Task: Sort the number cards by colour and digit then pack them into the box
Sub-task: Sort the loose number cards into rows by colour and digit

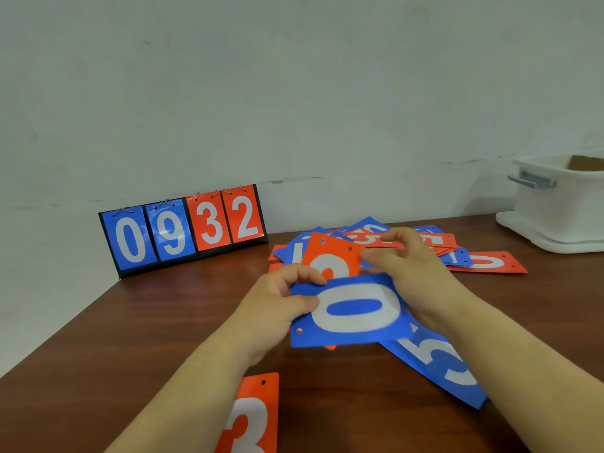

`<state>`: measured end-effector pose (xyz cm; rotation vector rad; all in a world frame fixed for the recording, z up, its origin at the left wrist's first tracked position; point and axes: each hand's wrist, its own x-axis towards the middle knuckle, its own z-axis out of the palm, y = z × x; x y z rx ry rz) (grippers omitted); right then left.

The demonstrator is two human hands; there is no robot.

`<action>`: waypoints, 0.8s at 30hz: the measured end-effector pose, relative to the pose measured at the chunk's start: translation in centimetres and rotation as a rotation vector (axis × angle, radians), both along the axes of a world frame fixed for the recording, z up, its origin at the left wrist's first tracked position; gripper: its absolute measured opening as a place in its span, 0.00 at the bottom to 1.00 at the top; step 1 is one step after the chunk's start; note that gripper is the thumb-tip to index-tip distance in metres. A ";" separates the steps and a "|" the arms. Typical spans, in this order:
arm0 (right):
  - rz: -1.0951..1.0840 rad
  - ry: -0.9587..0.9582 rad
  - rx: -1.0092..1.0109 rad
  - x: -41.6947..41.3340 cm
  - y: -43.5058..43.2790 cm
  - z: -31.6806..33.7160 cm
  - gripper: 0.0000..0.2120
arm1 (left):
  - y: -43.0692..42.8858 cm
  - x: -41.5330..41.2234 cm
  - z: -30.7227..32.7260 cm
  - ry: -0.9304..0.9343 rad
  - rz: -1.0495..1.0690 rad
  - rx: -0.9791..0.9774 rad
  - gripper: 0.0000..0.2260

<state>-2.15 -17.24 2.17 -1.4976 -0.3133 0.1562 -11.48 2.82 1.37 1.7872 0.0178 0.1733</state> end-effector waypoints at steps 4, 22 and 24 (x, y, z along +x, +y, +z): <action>0.130 -0.178 -0.213 -0.7 0.2 0.0 0.15 | -0.8 -0.1 -0.2 -0.057 0.071 0.073 0.13; -0.296 -0.262 -0.139 -0.7 2.0 -1.7 0.07 | 0.3 1.6 -1.2 -0.192 0.497 -0.148 0.21; -0.315 -0.264 -0.136 -0.8 1.8 -1.7 0.07 | 0.3 1.6 -1.1 -0.161 0.489 -0.161 0.15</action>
